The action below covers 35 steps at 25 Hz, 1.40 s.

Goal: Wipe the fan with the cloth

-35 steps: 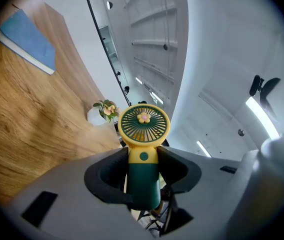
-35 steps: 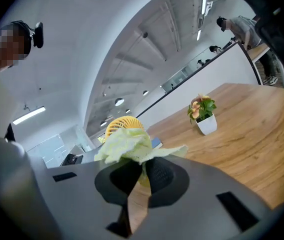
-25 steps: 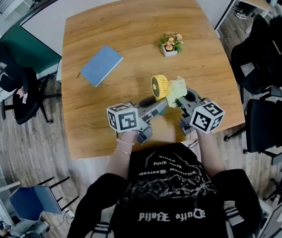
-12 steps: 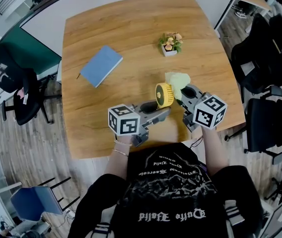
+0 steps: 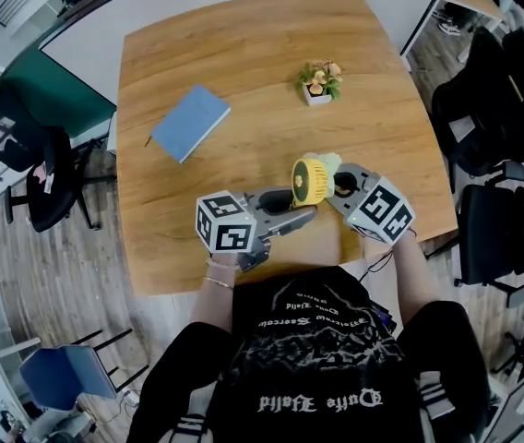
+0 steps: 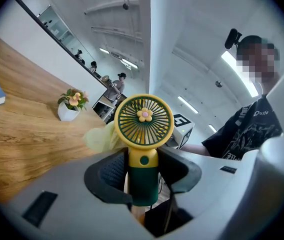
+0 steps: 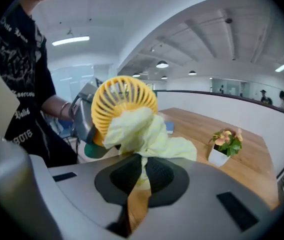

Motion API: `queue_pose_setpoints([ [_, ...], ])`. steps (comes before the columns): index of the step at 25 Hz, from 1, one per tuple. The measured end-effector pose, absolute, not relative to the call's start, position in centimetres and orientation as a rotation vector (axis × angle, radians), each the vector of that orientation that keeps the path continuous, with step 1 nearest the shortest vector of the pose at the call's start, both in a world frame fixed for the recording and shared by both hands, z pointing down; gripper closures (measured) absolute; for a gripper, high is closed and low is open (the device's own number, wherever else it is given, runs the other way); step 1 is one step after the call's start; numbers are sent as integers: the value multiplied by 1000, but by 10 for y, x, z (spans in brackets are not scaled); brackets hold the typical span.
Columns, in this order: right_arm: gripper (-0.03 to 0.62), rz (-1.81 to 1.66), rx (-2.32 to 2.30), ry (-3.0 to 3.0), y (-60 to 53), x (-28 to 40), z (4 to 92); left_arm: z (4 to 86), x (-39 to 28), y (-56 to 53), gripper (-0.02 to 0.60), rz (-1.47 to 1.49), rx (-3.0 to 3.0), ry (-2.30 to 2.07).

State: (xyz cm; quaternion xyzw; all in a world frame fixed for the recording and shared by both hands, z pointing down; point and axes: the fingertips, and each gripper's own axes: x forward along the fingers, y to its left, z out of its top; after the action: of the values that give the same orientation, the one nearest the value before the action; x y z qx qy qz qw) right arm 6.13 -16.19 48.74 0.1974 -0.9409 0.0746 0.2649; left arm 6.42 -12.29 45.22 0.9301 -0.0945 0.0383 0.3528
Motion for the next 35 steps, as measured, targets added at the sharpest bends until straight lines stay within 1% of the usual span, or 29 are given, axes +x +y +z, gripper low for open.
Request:
queue_pose_setpoints([
  [4, 565, 82, 354, -2478, -137, 51, 493, 445, 66, -121, 383, 50, 2389, -200],
  [11, 565, -34, 314, -2445, -130, 53, 486, 446, 66, -130, 382, 4, 2346, -221],
  [15, 565, -45, 297, -2441, -124, 54, 485, 454, 67, -125, 382, 105, 2370, -213],
  [19, 565, 5, 302, -2468, -116, 56, 486, 458, 67, -119, 382, 137, 2353, -157],
  [23, 565, -63, 282, -2441, -115, 57, 481, 472, 70, -111, 381, 259, 2370, -133],
  [27, 565, 44, 289, -2484, -111, 58, 481, 503, 62, -107, 381, 453, 2363, -187],
  [35, 565, 197, 338, -2643, -111, 49, 461, 526, 44, -121, 382, 497, 2302, -354],
])
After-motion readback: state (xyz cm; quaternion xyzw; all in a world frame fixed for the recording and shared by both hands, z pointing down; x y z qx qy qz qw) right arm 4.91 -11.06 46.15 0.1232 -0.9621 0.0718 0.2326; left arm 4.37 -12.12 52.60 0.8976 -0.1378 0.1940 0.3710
